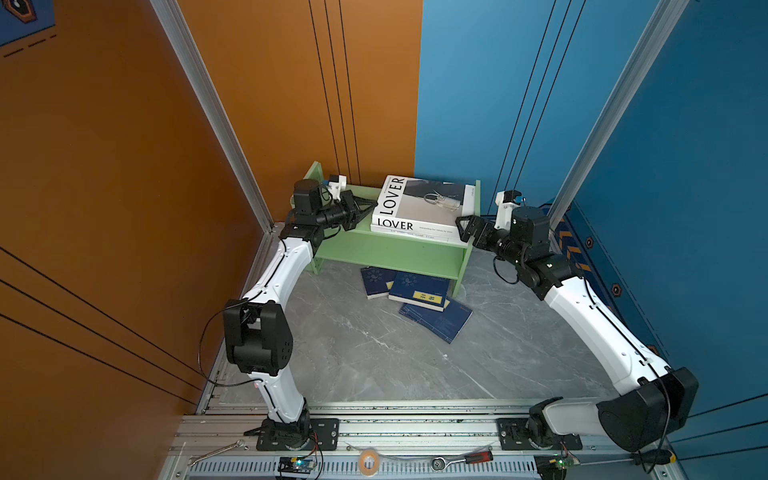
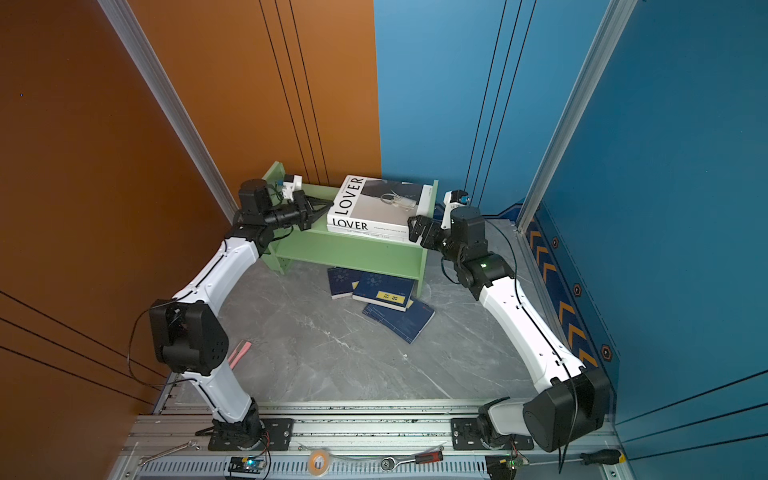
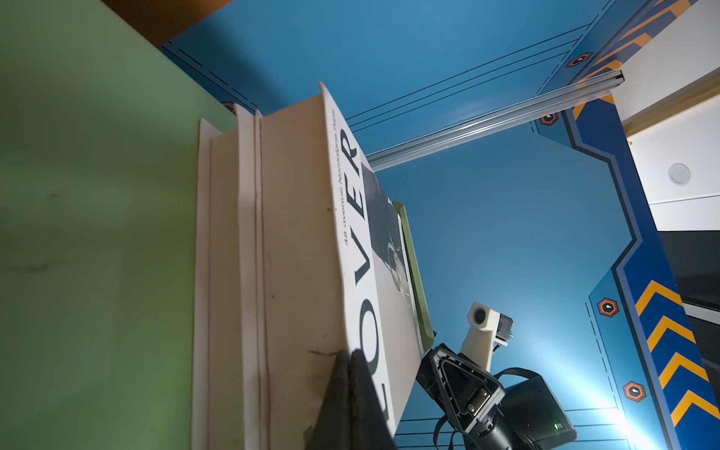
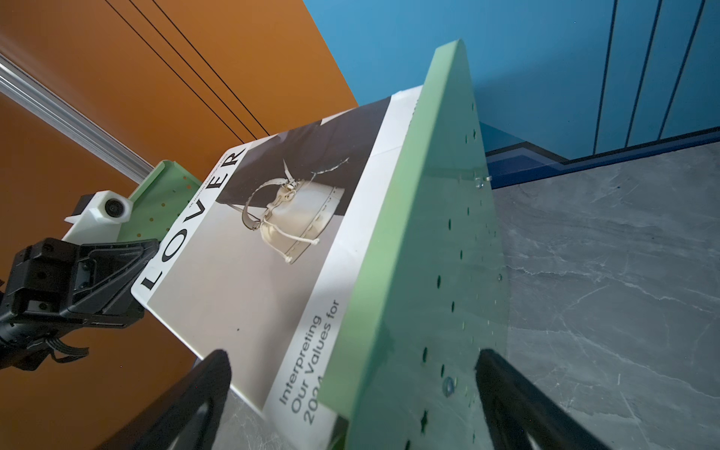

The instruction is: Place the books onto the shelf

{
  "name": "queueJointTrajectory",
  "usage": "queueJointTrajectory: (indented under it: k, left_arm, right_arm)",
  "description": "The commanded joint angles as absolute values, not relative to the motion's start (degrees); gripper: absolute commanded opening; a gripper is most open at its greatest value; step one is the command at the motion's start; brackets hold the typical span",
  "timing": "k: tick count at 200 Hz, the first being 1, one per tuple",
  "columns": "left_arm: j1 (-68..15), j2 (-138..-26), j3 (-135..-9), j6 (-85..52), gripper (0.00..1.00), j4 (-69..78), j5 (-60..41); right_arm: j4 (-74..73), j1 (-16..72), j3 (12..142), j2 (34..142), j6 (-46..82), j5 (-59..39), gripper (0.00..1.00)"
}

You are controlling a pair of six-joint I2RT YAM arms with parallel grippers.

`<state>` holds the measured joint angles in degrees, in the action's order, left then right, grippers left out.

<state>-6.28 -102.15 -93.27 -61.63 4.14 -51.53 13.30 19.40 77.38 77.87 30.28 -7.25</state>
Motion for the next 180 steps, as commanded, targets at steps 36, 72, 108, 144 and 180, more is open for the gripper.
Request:
queueJointTrajectory:
  k: [36,72,108,144,180]
  left_arm:
    - [-4.7,-98.4,-91.2,-59.9,0.39,5.1,-50.6]
    - [-2.5,-96.1,-90.5,-58.7,0.53,5.1,-50.2]
    - [0.2,-91.8,-88.0,-55.5,0.69,4.1,-49.3]
    - [2.0,-84.0,-83.7,-42.6,0.83,-6.4,-41.2]
    - [2.1,-73.5,-74.5,-30.1,0.99,-14.5,-23.3]
  right_arm:
    - [15.8,19.5,79.2,77.9,28.4,-5.1,1.0]
    - [17.0,19.2,81.7,78.0,26.9,-6.4,1.0]
    - [18.0,19.1,83.3,76.5,25.1,-7.0,1.0]
    - [17.2,17.2,81.0,72.1,26.0,-6.4,1.0]
    - [20.7,15.2,77.1,66.6,25.8,0.5,1.0]
